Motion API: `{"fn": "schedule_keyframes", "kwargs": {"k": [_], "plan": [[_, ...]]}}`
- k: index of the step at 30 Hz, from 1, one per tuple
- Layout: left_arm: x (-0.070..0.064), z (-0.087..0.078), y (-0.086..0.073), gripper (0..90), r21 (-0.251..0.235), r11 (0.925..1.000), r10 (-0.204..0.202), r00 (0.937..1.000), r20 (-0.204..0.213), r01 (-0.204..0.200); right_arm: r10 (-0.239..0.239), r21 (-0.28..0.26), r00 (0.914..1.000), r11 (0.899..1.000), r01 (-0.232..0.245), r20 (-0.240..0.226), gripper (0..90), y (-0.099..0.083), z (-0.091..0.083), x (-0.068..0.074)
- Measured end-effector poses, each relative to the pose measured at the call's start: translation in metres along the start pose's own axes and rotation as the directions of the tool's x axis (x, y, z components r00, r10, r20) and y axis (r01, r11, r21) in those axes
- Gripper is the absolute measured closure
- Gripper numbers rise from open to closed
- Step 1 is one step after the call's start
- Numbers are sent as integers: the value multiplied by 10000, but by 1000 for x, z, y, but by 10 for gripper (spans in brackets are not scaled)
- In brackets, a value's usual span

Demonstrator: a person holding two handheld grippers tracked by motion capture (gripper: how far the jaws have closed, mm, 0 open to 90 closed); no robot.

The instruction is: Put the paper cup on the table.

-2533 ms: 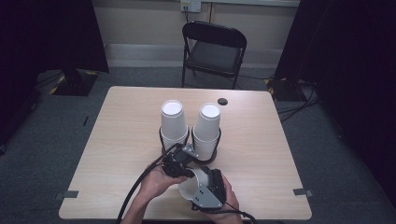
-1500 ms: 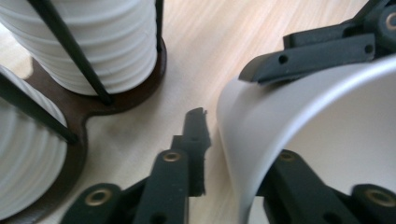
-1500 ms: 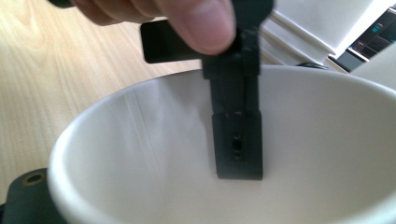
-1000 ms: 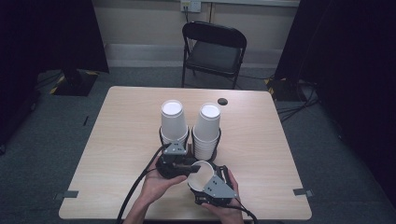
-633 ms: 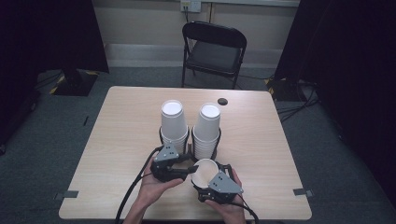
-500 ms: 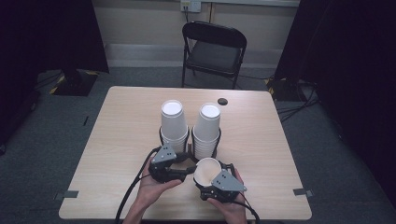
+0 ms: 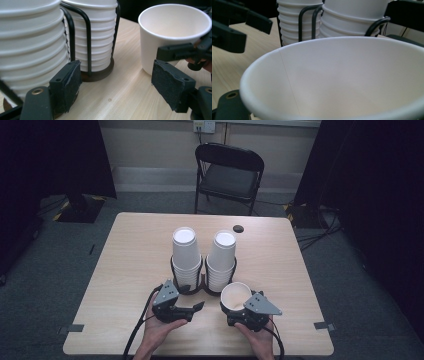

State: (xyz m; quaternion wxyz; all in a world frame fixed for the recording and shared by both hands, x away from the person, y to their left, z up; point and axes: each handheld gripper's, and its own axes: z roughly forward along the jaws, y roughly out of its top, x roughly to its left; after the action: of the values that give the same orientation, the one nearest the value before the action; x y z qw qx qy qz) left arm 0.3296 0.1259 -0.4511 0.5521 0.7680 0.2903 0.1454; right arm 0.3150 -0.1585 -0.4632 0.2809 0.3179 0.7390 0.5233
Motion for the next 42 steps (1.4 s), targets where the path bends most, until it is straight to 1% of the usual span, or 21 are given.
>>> {"fn": "schedule_keyframes", "kwargs": {"k": [2,3,4,8,9,11,15,18,20,21,23,25,26,28,30,33,35,36,38,40,42], "plan": [[2,-4,-10,237,-176,9998,-36,9999,-157,33,239,-6,9997,9997,-239,-36,117,0,-2,-5],[2,-4,-10,233,-176,9998,-36,9999,-157,33,239,-6,9997,9997,-239,-36,117,0,-2,-5],[2,-5,-14,226,-291,9995,-115,9994,-329,106,392,-36,9992,9992,-392,3,117,1,-2,-10],[8,-12,-26,198,-548,9974,-488,9977,-470,462,474,-78,9988,9988,-473,97,117,3,-3,-16],[10,-13,-28,191,-557,9972,-521,9973,-514,493,501,-95,9986,9987,-499,158,117,4,-3,-18],[12,-14,-31,167,-424,9984,-400,9963,-756,368,584,-158,9979,9982,-580,273,117,7,-3,-24],[14,-17,-36,166,-521,9960,-776,9916,-1033,725,749,-308,9966,9968,-738,343,117,10,-2,-30],[14,-20,-40,164,-644,9956,-751,9893,-1254,674,870,-517,9951,9951,-846,461,116,13,-1,-37],[14,-22,-43,159,-755,9954,-708,9849,-1580,594,941,-587,9939,9941,-907,569,117,16,-1,-42],[13,-22,-44,159,-823,9946,-750,9843,-1598,624,1006,-671,9930,9931,-965,611,116,18,-1,-48],[13,-22,-47,159,-948,9937,-739,9840,-1619,591,994,-694,9928,9931,-947,674,116,19,0,-50],[13,-23,-47,157,-958,9944,-617,9792,-1934,437,973,-687,9915,9934,-915,859,115,20,2,-55],[14,-22,-48,157,-960,9944,-621,9774,-2022,433,1009,-723,9914,9929,-949,838,115,20,2,-59],[14,-22,-48,156,-1023,9937,-672,9748,-2125,462,1142,-800,9886,9911,-1065,984,115,23,4,-68],[15,-22,-49,156,-1074,9933,-667,9724,-2234,434,1176,-832,9877,9905,-1092,1035,115,25,5,-71],[16,-23,-49,157,-1172,9914,-845,9682,-2354,580,1080,-786,9857,9920,-984,1293,114,32,7,-81],[16,-24,-49,156,-1220,9911,-823,9672,-2404,540,1082,-837,9856,9917,-978,1303,114,36,8,-86],[16,-24,-50,156,-1271,9902,-885,9644,-2491,580,1145,-885,9846,9907,-1034,1320,114,38,8,-88],[15,-23,-51,154,-1274,9903,-871,9622,-2579,555,1190,-968,9836,9896,-1063,1358,113,41,11,-92],[12,-24,-53,155,-1354,9901,-760,9538,-2908,376,1163,-1046,9832,9893,-1021,1406,114,43,17,-96],[10,-24,-54,154,-1421,9895,-696,9498,-3050,269,1175,-933,9808,9902,-1038,1556,114,44,22,-101]]}}
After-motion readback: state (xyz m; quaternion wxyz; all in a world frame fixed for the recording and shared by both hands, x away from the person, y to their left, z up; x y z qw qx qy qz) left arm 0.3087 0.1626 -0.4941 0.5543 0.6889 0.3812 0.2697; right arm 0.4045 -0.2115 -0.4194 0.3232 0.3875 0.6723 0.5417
